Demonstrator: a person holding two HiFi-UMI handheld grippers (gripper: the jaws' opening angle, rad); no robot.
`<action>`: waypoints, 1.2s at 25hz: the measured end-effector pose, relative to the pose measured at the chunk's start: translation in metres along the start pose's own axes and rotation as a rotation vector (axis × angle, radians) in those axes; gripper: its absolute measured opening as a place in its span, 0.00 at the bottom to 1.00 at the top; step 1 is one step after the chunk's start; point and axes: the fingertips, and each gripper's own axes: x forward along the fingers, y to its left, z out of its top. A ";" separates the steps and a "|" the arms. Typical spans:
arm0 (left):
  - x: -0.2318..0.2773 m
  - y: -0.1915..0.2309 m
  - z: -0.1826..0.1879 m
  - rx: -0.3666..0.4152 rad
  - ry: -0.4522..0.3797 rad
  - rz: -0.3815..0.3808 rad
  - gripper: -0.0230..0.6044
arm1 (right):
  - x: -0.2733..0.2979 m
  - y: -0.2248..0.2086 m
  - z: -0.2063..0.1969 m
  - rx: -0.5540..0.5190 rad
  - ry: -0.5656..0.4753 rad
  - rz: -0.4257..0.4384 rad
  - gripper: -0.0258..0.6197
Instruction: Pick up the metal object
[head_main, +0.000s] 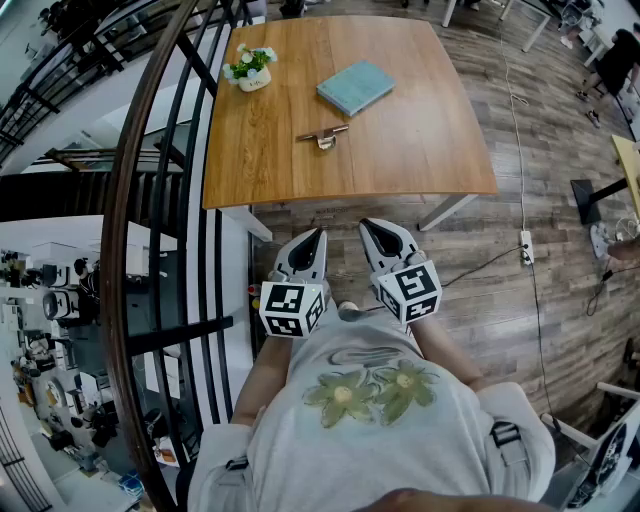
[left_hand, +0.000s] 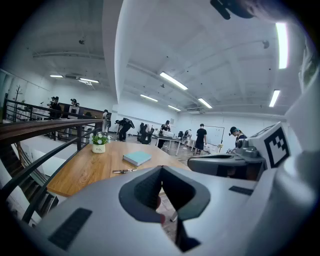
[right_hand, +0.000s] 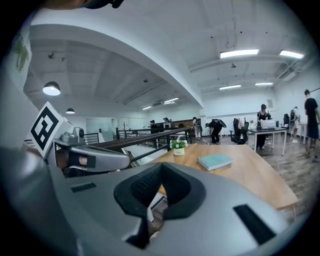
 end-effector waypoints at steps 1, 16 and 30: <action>0.002 0.001 0.001 -0.001 0.000 -0.001 0.06 | 0.002 -0.001 0.001 0.001 -0.001 -0.002 0.05; 0.073 0.064 0.028 -0.033 0.028 -0.015 0.06 | 0.088 -0.045 0.023 0.053 0.010 -0.018 0.05; 0.115 0.152 0.058 -0.043 0.049 -0.031 0.06 | 0.176 -0.068 0.051 0.072 0.012 -0.073 0.08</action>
